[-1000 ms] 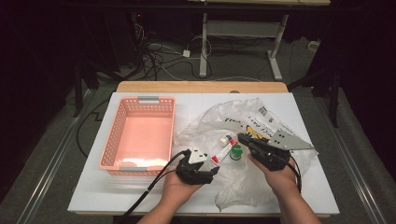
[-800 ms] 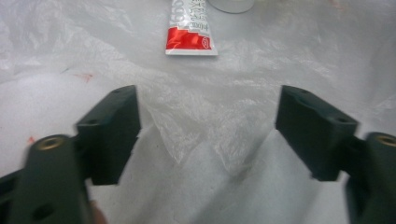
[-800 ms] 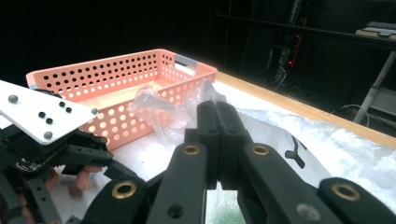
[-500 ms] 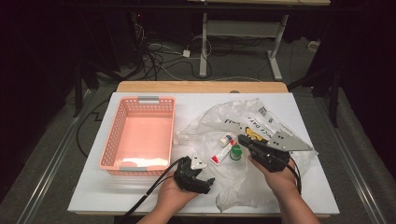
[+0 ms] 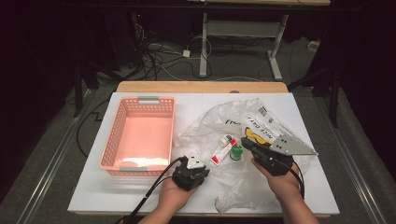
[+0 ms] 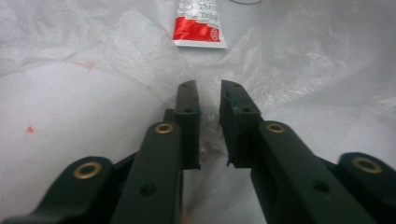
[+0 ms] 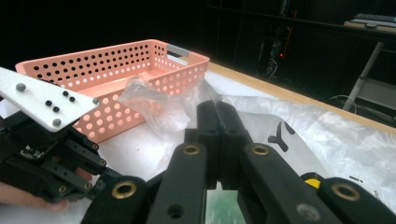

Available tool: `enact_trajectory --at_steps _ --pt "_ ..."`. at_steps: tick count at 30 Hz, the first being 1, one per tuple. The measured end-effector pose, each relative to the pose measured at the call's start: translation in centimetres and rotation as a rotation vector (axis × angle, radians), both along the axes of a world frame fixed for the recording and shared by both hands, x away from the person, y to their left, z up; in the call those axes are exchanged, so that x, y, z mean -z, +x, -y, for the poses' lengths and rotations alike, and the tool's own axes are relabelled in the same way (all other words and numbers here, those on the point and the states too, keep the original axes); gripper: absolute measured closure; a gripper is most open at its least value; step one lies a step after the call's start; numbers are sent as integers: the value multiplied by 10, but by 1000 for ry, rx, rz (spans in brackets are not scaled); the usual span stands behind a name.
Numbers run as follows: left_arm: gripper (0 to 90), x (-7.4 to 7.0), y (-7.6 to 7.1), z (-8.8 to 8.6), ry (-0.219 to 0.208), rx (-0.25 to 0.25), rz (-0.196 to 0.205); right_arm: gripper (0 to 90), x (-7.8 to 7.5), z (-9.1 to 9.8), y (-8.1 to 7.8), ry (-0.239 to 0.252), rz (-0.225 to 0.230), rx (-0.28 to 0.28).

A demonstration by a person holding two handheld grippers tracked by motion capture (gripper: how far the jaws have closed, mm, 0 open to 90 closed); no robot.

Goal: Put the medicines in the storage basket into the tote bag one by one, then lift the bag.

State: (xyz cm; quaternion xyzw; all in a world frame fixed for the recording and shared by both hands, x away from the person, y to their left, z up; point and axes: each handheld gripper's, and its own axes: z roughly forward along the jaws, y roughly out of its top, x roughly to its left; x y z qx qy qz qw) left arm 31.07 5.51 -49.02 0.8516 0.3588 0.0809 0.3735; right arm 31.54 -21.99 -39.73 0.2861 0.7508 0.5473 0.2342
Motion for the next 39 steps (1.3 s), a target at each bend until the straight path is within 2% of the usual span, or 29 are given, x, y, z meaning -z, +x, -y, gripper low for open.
enact_trajectory --at_steps 5,8,11,14,18,31,35,39 --pt "880 0 -3 2 21 3 25 900 1 1 -2 0 -5 0" --pt "883 0 -2 0 10 5 18 900 3 0 -3 -1 -12 2" --pt "884 0 -2 -2 -13 9 10 900 3 0 -2 -4 -10 5" --pt "885 -1 -5 -4 -39 8 43 900 2 1 -3 -6 -2 9" --pt "885 -2 -8 -10 -93 -8 64 900 2 3 -3 3 -2 7" --pt "885 -3 -12 -18 -162 -31 112 900 -3 10 -4 33 16 17" --pt "885 -4 -13 -21 -204 -42 124 900 -4 11 -3 37 15 19" --pt "885 -10 -13 -21 -236 -46 174 900 -3 12 0 44 13 33"
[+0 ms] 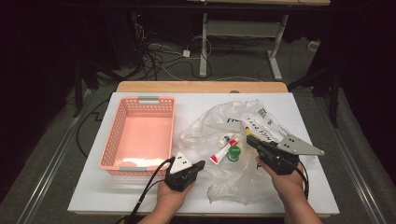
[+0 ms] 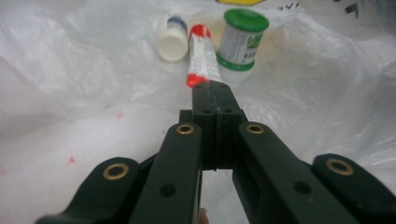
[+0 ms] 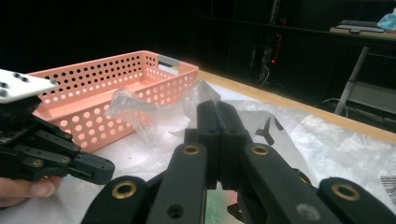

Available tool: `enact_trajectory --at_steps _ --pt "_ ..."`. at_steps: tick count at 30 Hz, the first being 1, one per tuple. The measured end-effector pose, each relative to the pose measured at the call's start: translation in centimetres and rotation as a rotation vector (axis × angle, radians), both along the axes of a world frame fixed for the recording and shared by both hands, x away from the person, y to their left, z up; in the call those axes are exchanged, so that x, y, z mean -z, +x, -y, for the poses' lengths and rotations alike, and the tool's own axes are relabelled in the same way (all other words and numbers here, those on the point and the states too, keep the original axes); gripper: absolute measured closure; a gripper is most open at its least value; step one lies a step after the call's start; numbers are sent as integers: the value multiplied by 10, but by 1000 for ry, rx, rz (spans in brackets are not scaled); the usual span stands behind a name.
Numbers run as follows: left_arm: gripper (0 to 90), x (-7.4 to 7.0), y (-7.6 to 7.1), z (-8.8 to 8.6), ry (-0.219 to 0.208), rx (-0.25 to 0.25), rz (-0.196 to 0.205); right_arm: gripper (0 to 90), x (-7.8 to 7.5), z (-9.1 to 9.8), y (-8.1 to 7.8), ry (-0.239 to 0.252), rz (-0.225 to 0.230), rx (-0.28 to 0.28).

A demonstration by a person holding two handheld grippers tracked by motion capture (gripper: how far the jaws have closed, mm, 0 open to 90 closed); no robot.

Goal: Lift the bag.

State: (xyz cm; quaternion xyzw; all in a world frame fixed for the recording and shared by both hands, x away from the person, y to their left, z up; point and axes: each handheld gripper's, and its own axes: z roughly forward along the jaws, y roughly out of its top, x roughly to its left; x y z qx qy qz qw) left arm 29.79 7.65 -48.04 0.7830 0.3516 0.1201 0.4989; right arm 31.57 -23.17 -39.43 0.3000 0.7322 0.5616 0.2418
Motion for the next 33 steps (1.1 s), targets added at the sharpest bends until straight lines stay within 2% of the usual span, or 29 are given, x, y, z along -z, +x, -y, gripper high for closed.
enact_trajectory --at_steps 4,11,14,18,20,24,27,29,33 --pt "885 -13 -2 0 -59 -20 42 900 0 -2 -1 5 8 11" --pt "885 -34 1 8 -73 -39 153 900 0 -8 1 2 22 1" --pt "885 -43 4 7 -121 -59 173 900 -1 -9 2 11 28 7" --pt "886 -58 7 10 -133 -63 217 900 -2 -7 4 27 37 18" --pt "886 -65 10 10 -152 -65 225 900 -5 -8 7 38 42 22" --pt "886 -82 18 11 -151 -71 247 900 -19 -9 12 60 72 29" --pt "886 -96 24 12 -138 -71 281 900 -32 -12 17 61 102 36" --pt "887 -107 29 12 -145 -75 311 900 -40 -14 21 70 123 40" --pt "886 -130 38 14 -153 -86 339 900 -59 -17 29 87 164 54"
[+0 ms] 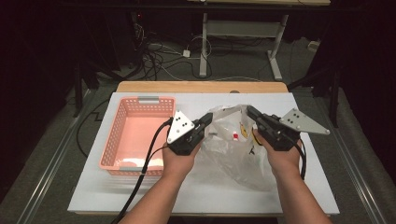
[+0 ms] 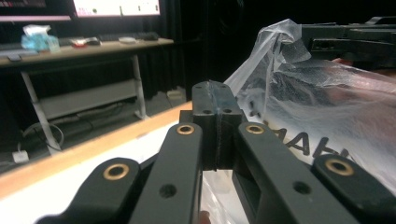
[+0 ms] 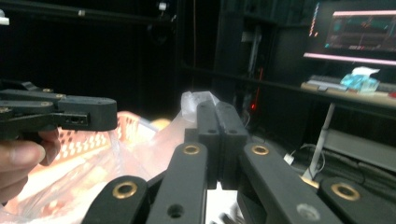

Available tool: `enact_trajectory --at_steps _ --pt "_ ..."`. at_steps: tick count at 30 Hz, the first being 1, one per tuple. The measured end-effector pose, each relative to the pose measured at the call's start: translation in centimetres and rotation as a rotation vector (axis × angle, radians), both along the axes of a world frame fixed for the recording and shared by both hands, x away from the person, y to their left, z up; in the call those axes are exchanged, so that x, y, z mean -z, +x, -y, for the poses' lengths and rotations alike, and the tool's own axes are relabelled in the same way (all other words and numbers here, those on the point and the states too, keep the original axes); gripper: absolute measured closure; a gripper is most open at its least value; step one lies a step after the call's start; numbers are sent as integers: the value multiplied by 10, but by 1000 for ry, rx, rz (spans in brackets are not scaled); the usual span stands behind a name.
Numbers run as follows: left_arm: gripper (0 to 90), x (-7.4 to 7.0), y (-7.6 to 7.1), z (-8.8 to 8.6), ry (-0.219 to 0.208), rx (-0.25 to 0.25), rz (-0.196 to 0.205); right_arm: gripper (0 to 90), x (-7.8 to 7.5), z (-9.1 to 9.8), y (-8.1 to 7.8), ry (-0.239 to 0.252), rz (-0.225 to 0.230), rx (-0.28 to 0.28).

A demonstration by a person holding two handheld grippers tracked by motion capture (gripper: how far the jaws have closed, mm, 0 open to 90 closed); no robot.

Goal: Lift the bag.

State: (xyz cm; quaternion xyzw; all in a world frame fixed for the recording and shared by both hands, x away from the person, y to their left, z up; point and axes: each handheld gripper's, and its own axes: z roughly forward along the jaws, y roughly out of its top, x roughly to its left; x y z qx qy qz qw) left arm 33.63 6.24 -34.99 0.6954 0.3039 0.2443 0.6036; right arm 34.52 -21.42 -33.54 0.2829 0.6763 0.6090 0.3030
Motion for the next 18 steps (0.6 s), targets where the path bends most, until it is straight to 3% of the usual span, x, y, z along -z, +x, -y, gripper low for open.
enact_trajectory --at_steps 4,9,14,18 --pt "887 -24 7 6 6 -1 46 900 -19 2 7 17 35 22" --pt "887 -56 11 13 -16 2 101 900 -34 6 15 26 50 49" --pt "886 -88 8 24 -18 21 172 900 -36 2 18 25 44 51" --pt "887 -104 9 31 -30 29 196 900 -34 0 22 22 37 52"
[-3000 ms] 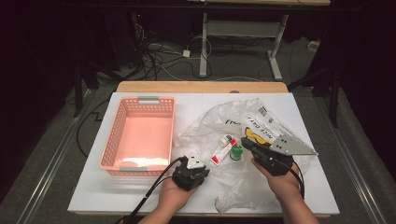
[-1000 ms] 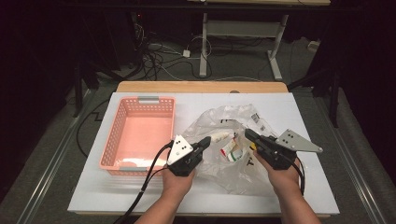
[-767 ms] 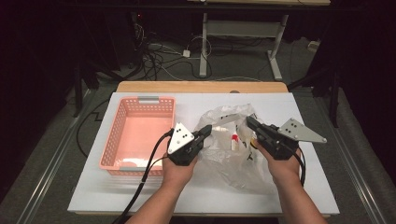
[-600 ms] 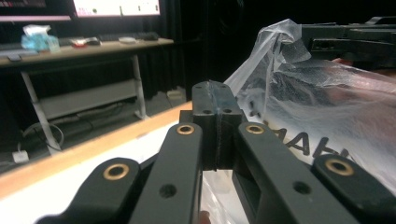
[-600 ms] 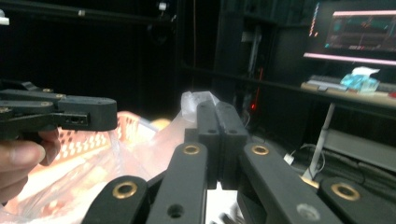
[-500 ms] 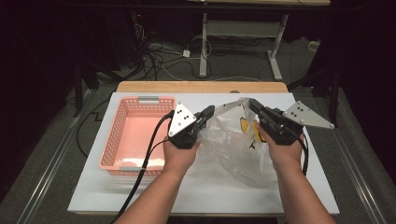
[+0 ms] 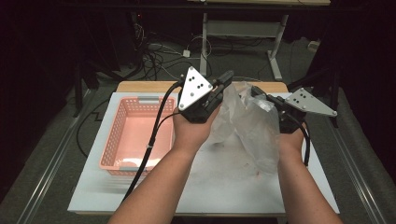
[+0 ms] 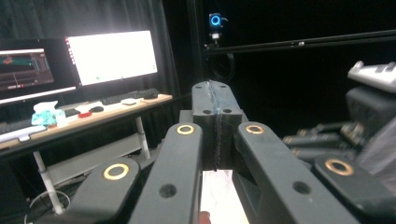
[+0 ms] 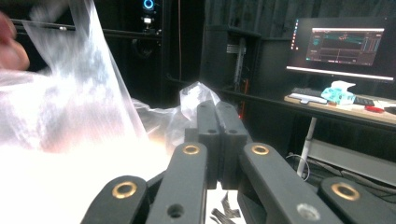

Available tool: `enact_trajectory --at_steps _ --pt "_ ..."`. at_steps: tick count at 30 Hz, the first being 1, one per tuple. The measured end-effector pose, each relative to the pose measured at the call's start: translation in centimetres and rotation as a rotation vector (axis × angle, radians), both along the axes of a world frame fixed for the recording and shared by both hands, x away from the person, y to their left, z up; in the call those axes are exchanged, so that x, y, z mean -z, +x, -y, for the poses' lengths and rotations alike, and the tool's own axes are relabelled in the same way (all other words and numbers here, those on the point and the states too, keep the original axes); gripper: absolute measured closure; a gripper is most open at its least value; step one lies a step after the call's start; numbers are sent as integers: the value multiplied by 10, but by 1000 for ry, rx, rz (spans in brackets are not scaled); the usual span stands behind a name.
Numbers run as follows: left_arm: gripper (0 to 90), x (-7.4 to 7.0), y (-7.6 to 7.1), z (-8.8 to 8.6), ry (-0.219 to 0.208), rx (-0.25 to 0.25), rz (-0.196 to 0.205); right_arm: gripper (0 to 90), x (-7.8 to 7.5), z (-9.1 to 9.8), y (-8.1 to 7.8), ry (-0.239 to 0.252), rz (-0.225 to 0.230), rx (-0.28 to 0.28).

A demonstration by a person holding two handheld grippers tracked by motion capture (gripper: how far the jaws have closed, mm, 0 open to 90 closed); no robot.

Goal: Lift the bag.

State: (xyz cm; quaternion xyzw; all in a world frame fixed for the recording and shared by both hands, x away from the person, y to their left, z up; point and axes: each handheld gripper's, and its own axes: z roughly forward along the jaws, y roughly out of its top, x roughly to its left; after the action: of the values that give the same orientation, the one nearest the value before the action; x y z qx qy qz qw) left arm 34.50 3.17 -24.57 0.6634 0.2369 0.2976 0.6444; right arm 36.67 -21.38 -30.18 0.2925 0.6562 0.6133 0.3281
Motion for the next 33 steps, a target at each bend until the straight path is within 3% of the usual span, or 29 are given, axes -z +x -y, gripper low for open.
enact_trajectory --at_steps 7,9,14,17,19,26,30,33 --pt "887 -12 4 2 -33 -1 17 900 -9 2 9 25 3 13" --pt "886 -16 6 2 -29 -10 28 900 -18 2 9 32 22 16" --pt "887 -31 9 -8 -70 -29 58 900 -50 7 5 72 96 40" --pt "886 -30 11 -9 -49 -43 57 900 -60 10 4 93 128 48" --pt "886 -21 14 -8 -23 -56 41 900 -58 11 6 79 119 60" --pt "883 21 25 -15 41 -69 -65 900 -25 16 17 48 46 96" --pt "875 39 22 -28 69 -83 -107 900 -11 21 18 10 27 113" --pt "806 47 14 -41 71 -88 -116 900 -4 25 20 -5 9 129"
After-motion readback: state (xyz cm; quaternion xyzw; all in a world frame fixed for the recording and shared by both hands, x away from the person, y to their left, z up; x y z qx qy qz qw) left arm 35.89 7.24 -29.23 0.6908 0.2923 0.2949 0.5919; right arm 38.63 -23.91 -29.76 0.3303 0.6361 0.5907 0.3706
